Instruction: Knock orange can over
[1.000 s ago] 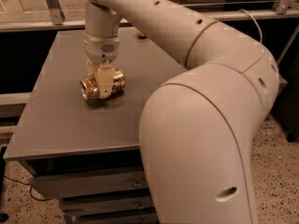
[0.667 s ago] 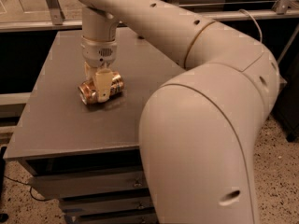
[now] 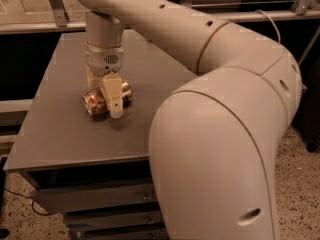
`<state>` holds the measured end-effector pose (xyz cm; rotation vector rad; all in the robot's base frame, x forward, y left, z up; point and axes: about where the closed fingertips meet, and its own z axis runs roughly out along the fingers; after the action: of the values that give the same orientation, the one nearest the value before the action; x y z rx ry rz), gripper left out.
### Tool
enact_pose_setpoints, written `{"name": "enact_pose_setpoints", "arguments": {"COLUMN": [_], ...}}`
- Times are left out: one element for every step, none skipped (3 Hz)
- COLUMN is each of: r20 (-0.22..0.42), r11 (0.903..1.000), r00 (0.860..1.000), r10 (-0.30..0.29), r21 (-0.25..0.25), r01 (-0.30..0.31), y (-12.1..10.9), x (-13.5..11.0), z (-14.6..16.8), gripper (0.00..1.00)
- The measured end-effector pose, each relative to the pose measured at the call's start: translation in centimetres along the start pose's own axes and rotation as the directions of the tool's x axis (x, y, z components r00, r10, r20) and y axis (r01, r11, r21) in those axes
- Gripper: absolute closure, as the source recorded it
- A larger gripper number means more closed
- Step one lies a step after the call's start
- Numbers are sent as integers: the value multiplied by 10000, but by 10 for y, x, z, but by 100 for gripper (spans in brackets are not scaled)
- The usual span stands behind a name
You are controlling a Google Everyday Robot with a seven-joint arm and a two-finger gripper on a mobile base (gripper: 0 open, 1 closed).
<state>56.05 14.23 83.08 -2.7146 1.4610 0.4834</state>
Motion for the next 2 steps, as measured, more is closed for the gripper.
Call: {"name": "enact_pose_setpoints", "arguments": {"r20": [-4,124], "r11": [10000,9999], "r00": [10000,9999], "r10": [-10,110], "r21": [-60,24], "r01": [10,-110], "y": [3,6], "x": [-1,0], "z": [1,0], "gripper": [0,0]}}
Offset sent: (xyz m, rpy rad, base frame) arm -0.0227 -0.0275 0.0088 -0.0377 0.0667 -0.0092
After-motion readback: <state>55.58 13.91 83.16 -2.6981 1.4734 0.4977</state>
